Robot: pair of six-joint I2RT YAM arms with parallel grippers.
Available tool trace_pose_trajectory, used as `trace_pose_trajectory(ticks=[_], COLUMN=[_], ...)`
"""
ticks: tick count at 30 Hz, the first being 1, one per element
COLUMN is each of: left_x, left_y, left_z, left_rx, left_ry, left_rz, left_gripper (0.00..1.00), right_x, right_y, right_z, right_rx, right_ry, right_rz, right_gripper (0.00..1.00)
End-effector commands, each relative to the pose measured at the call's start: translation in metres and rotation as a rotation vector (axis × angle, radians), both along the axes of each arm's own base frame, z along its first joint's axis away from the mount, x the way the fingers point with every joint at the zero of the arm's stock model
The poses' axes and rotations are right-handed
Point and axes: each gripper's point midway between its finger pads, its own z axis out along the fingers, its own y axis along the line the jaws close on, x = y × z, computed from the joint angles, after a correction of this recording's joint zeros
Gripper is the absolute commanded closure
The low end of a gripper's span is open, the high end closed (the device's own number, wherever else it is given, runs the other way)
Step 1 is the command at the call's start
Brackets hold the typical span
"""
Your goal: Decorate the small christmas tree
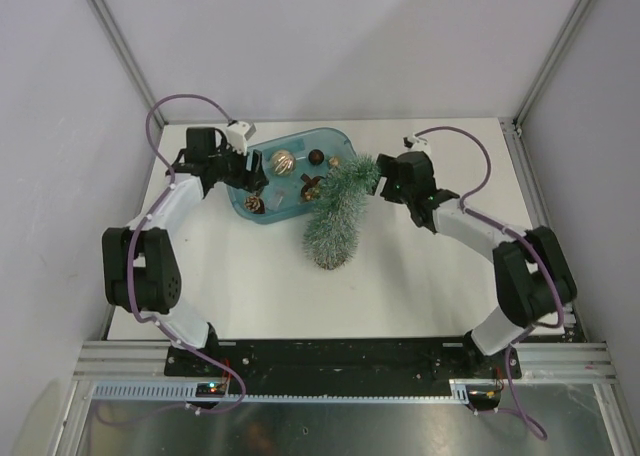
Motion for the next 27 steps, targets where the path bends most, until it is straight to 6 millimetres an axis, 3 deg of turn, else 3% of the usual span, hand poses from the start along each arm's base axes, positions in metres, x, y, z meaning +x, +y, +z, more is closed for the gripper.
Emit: trace_pose_trajectory(ticks=[1,7,11,17,27], left_x=[0.014,0.024,0.041,0.061,0.058], left_y=[0.005,0.008,0.003,0.003,-0.013], left_z=[0.039,0.024,0.019,-0.008,-0.044], left_rx=[-0.017,0.008,0.029,0.121,0.241], left_ry=[-0.09,-0.069,-0.079,-0.088,-0.085], left_rz=[0.023,0.03,0.005,-0.054,-0.165], left_gripper=[0.24,0.24,0.24,0.3,0.41], right_x=[0.044,0.078,0.089,0.084,0.075], right_y=[0.024,0.041,0.052,0.055,0.061], right_z=[0.024,0.001,-0.011,-0.019,-0.025], right_rx=[0.085,0.097,0.117,0.126,0.118], right_ry=[-0.108,-0.076,-0.039,0.011,0.041], right_rz=[0.02,0.018,0.03,0.034,0.042], right_gripper=[0.1,0.11,0.13,0.16,0.21])
